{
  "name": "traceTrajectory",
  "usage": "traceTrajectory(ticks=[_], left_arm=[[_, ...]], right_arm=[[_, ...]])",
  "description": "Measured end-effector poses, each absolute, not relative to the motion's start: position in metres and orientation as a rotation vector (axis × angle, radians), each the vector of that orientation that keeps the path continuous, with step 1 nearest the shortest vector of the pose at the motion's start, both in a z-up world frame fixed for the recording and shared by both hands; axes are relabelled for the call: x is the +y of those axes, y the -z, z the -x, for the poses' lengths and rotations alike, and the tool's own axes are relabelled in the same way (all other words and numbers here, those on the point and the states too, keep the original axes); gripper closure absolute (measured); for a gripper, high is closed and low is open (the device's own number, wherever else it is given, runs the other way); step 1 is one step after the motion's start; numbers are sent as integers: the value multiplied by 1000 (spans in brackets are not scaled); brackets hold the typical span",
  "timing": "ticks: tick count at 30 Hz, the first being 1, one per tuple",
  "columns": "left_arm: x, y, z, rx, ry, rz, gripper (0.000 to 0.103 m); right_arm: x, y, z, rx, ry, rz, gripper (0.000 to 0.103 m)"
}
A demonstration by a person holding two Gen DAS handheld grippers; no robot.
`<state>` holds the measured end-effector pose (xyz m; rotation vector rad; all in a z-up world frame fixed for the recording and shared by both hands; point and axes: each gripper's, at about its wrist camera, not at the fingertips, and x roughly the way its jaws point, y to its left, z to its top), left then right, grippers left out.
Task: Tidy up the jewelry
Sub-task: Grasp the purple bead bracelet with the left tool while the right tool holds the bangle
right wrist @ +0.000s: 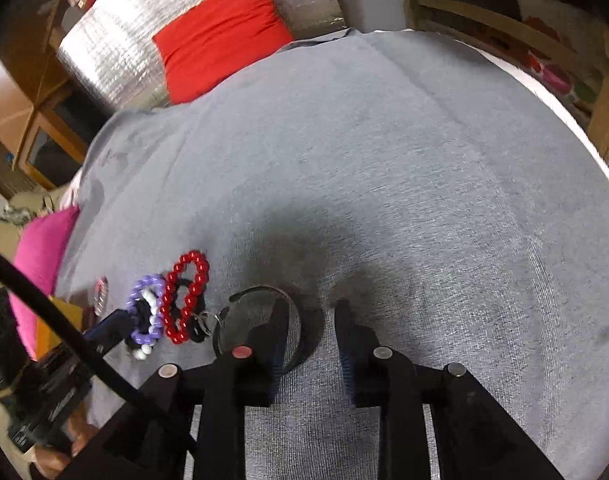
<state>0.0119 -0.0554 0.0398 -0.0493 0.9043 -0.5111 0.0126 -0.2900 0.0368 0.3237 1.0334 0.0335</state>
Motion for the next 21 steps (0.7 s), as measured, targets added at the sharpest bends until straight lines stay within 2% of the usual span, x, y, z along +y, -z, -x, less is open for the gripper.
traceTrajectory(ticks=[2,5,7,8,10,13,15,17,21], left_arm=[[-55,-39,-6,926,536,47,93],[-52,-37,2,945,539,15,93],[-49,-37,6,949,545,1,93],[-46,-38,9,952,552,8,93],[-42,-41,12,950,542,23,93],[-38,-42,7,953,515,74,84],[-32,-42,-1,955,501,155,63],[-29,-41,-9,955,475,209,54],[-30,-33,-30,981,455,338,54]], right_arm=[[-281,-32,-14,1064,-46,-277,73],[-267,-31,-11,1036,-27,-180,74],[-259,-30,-10,1020,-15,-128,84],[-253,-29,-9,1014,-12,-87,96],[-244,-30,-7,1003,-8,-42,97],[-238,-32,-4,982,12,-6,99],[-235,-36,-3,962,32,5,100],[-234,-40,0,939,52,15,100],[-241,-50,-1,907,81,0,100]])
